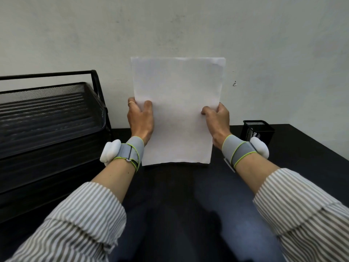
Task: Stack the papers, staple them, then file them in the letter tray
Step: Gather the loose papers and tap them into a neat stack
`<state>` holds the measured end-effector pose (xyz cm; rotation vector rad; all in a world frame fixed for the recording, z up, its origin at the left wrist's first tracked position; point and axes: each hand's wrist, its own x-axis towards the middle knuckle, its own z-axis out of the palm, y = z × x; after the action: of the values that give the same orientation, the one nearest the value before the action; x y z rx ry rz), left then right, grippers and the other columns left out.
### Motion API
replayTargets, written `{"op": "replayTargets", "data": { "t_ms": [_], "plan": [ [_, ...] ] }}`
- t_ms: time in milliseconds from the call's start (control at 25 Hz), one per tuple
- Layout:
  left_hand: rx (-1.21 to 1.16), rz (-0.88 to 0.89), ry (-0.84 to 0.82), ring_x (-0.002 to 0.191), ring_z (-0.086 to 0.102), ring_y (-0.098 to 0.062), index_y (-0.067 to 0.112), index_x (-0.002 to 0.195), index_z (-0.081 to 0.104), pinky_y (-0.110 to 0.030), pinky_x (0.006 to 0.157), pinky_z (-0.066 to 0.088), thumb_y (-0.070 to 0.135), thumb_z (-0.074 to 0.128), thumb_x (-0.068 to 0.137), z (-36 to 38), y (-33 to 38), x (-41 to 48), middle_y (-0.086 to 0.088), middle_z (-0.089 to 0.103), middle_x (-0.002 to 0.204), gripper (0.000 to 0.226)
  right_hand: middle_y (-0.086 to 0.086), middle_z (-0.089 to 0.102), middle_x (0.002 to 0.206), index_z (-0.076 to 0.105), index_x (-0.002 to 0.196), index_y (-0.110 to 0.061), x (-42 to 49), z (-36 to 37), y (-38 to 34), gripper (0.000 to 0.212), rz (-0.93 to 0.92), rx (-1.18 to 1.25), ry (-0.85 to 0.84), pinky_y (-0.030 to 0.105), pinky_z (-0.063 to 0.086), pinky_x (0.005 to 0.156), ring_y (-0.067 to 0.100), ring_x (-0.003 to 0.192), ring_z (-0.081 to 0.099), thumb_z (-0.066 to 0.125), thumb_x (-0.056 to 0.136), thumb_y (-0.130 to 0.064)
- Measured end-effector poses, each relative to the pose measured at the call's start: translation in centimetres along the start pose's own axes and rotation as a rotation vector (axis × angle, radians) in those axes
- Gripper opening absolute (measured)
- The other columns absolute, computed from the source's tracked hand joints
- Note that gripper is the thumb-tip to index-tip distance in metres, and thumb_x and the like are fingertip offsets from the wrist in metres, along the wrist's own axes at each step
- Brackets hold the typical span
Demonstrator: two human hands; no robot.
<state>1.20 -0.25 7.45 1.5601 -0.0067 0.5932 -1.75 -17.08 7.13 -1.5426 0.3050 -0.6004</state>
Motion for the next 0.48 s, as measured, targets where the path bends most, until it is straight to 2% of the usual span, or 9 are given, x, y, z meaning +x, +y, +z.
{"op": "replayTargets", "data": {
  "t_ms": [120,280,480],
  "plan": [
    [-0.006,-0.005,0.007,0.086,0.052,-0.021,0.009,0.106,0.050,-0.026,0.078,0.041,0.017,0.047,0.089,0.0,-0.2,-0.1,-0.002,0.058,0.098,0.019,0.000,0.061,0.079,0.053,0.073,-0.022,-0.1,0.1,0.2,0.010,0.009,0.017,0.006,0.045,0.055,0.083,0.025,0.080,0.060,0.056,0.078,-0.013],
    [0.016,-0.036,-0.013,0.087,0.051,-0.023,0.004,0.112,0.049,-0.027,0.078,0.040,0.018,0.047,0.090,-0.2,-1.8,-1.0,-0.003,0.056,0.098,0.026,0.000,0.065,0.083,0.055,0.075,-0.023,-0.7,0.1,1.4,0.011,0.041,0.031,-0.001,0.047,0.055,0.088,0.033,0.094,0.066,0.057,0.080,-0.013],
    [0.021,-0.067,-0.023,0.087,0.050,-0.022,0.005,0.108,0.049,-0.027,0.079,0.040,0.018,0.047,0.090,-0.2,-2.2,-1.1,-0.003,0.055,0.098,0.023,-0.002,0.063,0.080,0.055,0.074,-0.022,-0.5,0.1,1.3,0.012,0.039,0.009,-0.005,0.044,0.054,0.085,0.024,0.083,0.062,0.057,0.081,-0.012]
  ]
}}
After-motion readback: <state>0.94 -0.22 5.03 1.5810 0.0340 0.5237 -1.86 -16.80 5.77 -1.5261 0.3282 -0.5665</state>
